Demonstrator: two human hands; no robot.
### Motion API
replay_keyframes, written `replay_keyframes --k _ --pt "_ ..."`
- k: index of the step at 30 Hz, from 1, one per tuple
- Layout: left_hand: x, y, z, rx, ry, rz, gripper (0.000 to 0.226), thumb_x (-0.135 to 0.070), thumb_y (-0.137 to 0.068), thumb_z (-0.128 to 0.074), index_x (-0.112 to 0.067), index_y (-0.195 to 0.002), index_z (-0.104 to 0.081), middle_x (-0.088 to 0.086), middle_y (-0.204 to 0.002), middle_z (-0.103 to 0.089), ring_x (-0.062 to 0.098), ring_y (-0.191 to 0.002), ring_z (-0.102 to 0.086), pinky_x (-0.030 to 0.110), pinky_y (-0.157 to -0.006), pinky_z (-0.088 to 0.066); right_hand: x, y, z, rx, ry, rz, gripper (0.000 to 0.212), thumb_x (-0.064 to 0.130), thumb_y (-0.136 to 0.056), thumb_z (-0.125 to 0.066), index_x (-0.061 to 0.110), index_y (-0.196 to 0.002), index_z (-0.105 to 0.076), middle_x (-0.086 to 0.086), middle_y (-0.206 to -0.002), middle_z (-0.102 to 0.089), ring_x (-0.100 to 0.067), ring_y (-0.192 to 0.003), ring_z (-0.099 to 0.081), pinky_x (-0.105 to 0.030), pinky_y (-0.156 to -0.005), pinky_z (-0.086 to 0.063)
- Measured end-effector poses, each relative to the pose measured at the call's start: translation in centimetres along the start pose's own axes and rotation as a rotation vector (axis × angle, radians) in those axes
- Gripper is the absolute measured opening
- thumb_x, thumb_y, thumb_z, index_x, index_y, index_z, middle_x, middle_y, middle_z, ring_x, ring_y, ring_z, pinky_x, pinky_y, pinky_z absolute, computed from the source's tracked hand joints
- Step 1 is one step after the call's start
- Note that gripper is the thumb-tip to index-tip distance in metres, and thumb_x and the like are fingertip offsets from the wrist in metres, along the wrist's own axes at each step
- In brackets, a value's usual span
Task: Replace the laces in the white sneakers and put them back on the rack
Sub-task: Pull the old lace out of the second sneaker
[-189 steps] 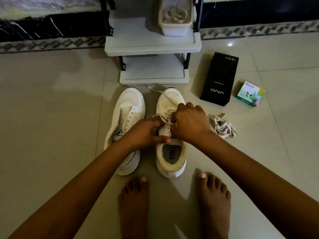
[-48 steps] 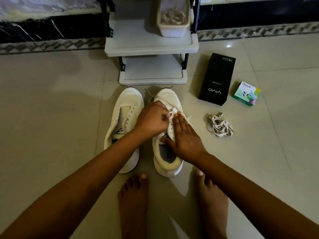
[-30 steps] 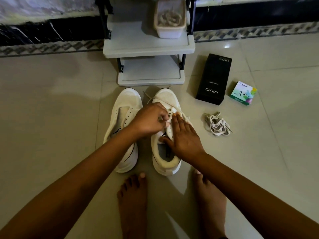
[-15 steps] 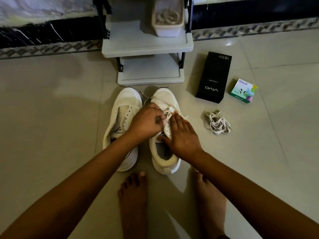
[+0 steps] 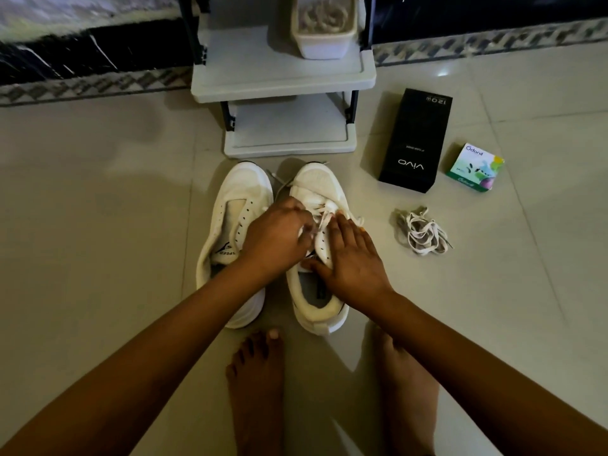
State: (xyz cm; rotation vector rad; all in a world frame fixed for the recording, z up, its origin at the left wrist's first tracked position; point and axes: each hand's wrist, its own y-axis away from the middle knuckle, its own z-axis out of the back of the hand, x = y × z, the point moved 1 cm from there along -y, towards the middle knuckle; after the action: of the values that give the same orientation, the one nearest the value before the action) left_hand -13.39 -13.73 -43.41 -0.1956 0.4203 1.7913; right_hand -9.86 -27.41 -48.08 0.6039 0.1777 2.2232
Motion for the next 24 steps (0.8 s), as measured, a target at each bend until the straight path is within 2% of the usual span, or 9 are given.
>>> replay_keyframes --k 2,6,7,9,12,13,18,21,24 --pt "-0.3 -0.4 0.4 -0.017 0.048 0.002 0.021 -0.023 -0.088 -0.059 -0.011 -0.102 -0.069 0.004 -0.119 -0.055 0.021 -0.107 -0.053 0.031 -0.089 -0.043 0.0 0.1 0.0 -0.005 0.008 0.005 0.107 0.075 -0.065 0.005 0.012 -0.151 0.001 -0.010 -0.159 0.000 -0.024 -0.146 -0.004 -0.033 -0.117 0.000" --pt "-2.3 -0.7 3.2 0.034 0.522 0.008 0.007 -0.015 -0.083 -0.069 -0.008 -0.083 -0.068 -0.001 -0.094 -0.058 0.018 -0.096 -0.059 0.029 -0.086 -0.047 -0.3 0.1 0.1 -0.049 -0.020 0.036 0.102 0.073 -0.072 -0.003 0.010 -0.151 -0.010 -0.013 -0.157 -0.012 -0.028 -0.145 -0.014 -0.037 -0.117 -0.008" --pt "-2.6 -0.7 3.6 0.001 0.543 -0.004 0.006 -0.016 -0.083 -0.070 -0.010 -0.083 -0.068 -0.004 -0.093 -0.057 0.016 -0.095 -0.059 0.029 -0.086 -0.047 -0.4 0.1 0.1 -0.062 -0.030 0.044 0.100 0.073 -0.073 -0.006 0.009 -0.150 -0.013 -0.014 -0.157 -0.015 -0.029 -0.144 -0.016 -0.038 -0.117 -0.011" --pt "-2.4 -0.7 3.6 -0.044 0.479 -0.026 0.007 -0.019 -0.083 -0.069 -0.014 -0.089 -0.068 -0.004 -0.098 -0.057 0.016 -0.098 -0.058 0.033 -0.088 -0.048 -0.4 0.1 0.0 -0.054 -0.031 0.052 0.101 0.074 -0.073 -0.007 0.010 -0.150 -0.011 -0.013 -0.157 -0.013 -0.029 -0.144 -0.014 -0.038 -0.117 -0.010" --pt "-1.3 -0.6 2.2 0.064 0.308 -0.015 0.036 -0.021 -0.084 -0.066 -0.020 -0.119 -0.060 0.003 -0.125 -0.054 0.020 -0.115 -0.052 0.039 -0.097 -0.044 -0.3 0.0 -0.1 -0.059 -0.044 0.041 0.101 0.075 -0.072 -0.008 0.011 -0.150 -0.012 -0.013 -0.157 -0.015 -0.028 -0.144 -0.016 -0.038 -0.117 -0.010" --pt "-0.9 -0.5 1.6 0.092 0.236 -0.008 0.041 -0.022 -0.083 -0.064 -0.021 -0.124 -0.058 0.004 -0.130 -0.051 0.021 -0.117 -0.050 0.039 -0.097 -0.044 -0.4 -0.1 -0.1 -0.066 -0.055 0.040 0.101 0.075 -0.073 -0.010 0.011 -0.151 -0.011 -0.013 -0.156 -0.016 -0.028 -0.143 -0.017 -0.038 -0.117 -0.011" --pt "0.0 0.3 0.0 0.012 0.112 0.043 0.018 -0.024 -0.086 -0.058 -0.019 -0.101 -0.067 -0.003 -0.131 -0.048 0.016 -0.110 -0.052 0.024 -0.081 -0.040 -0.6 -0.1 -0.1 -0.047 -0.089 0.035 0.101 0.076 -0.070 -0.008 0.015 -0.150 0.006 -0.009 -0.159 -0.005 -0.025 -0.145 -0.008 -0.034 -0.117 -0.006" --pt "-0.1 0.1 -0.2 -0.008 0.116 0.036 0.013 -0.021 -0.087 -0.056 -0.016 -0.094 -0.067 0.000 -0.125 -0.049 0.017 -0.106 -0.052 0.027 -0.080 -0.042 -0.6 0.0 -0.2 -0.036 -0.083 0.033 0.103 0.077 -0.069 -0.005 0.015 -0.150 0.007 -0.009 -0.159 -0.003 -0.024 -0.146 -0.006 -0.034 -0.117 -0.004" --pt "-0.5 -0.4 1.0 0.030 0.443 0.088 0.007 -0.015 -0.087 -0.062 -0.011 -0.088 -0.067 0.005 -0.106 -0.055 0.019 -0.098 -0.056 0.030 -0.088 -0.044 -0.6 0.1 0.0 -0.019 -0.065 0.027 0.106 0.078 -0.067 -0.004 0.014 -0.151 0.002 -0.008 -0.159 -0.004 -0.023 -0.145 -0.007 -0.033 -0.117 -0.005"
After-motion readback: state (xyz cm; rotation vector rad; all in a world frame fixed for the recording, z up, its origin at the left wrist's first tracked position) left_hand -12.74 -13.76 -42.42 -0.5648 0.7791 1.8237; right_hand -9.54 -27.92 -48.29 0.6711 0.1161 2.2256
